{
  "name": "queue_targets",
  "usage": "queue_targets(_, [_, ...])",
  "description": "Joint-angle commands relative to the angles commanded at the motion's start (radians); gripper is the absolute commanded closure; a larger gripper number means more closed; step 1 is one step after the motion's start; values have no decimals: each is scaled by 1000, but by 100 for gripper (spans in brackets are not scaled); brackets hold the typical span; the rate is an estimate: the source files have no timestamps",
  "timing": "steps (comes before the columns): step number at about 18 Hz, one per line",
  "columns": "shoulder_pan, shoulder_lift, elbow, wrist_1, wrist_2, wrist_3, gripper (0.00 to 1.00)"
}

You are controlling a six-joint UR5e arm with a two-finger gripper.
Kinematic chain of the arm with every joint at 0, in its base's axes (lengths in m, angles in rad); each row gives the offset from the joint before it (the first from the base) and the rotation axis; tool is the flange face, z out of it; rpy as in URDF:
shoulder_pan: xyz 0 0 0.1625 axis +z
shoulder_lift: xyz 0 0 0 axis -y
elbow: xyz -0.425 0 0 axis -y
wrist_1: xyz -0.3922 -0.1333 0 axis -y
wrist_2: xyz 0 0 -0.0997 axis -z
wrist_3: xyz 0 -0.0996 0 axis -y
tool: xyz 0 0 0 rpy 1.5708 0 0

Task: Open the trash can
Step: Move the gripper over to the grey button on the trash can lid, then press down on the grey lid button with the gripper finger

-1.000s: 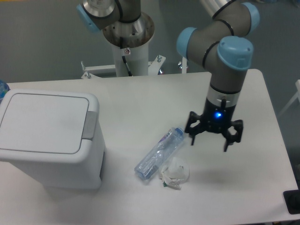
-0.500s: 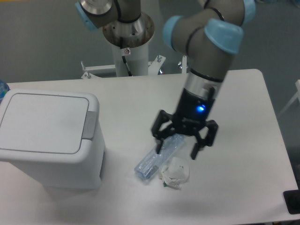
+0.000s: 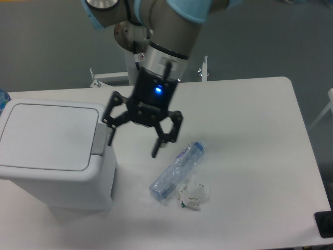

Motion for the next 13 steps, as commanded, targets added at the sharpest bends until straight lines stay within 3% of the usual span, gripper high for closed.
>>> queue_targets(13, [-6,-29,-6,0,49,23,0])
